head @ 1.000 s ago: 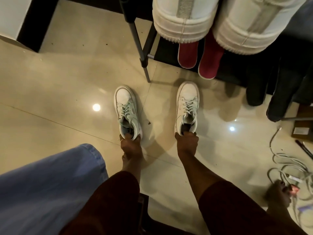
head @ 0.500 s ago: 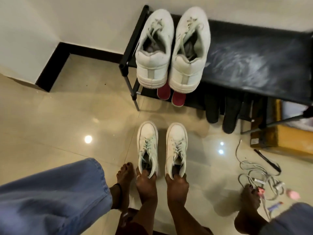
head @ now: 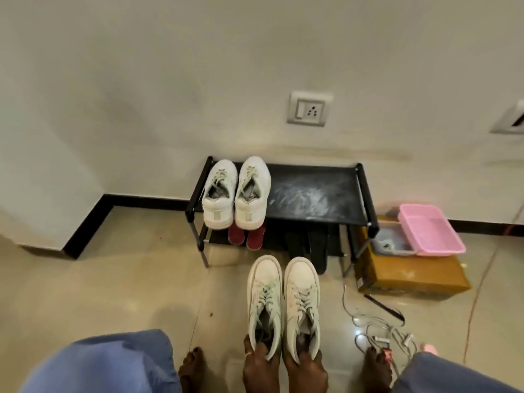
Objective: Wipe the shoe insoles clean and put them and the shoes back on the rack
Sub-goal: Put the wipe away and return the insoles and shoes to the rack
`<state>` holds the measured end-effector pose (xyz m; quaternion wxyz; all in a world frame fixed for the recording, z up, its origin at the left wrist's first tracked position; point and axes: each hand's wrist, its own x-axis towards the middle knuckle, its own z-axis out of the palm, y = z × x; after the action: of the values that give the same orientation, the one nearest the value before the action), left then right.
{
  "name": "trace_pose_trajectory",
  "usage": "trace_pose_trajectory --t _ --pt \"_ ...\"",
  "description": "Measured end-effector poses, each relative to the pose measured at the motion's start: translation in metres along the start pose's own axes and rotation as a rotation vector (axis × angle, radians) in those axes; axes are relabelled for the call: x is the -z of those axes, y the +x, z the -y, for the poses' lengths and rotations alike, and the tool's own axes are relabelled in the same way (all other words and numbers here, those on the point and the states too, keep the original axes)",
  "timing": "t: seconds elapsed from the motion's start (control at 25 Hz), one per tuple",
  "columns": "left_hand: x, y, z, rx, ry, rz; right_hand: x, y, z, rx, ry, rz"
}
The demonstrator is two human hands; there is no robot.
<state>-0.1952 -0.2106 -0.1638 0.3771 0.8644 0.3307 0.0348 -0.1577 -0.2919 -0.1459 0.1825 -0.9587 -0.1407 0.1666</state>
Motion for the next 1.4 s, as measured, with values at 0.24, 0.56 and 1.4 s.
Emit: trace_pose_trajectory --t 0.24,0.56,1.4 --pt "0.023 0.018 -0.094 -0.065 -0.031 -0.055 0.073 0.014 -0.004 -0.034 -0.238 -0.223" --pt "0.071 0.108 -0.198 -0.036 -0.135 -0.243 0.178 0.100 0.033 -0.044 0.236 -0.461" --pt "0.031 0.253 -0.222 0.095 -0.027 -0.121 0.175 0.269 0.040 -0.110 0.254 -0.290"
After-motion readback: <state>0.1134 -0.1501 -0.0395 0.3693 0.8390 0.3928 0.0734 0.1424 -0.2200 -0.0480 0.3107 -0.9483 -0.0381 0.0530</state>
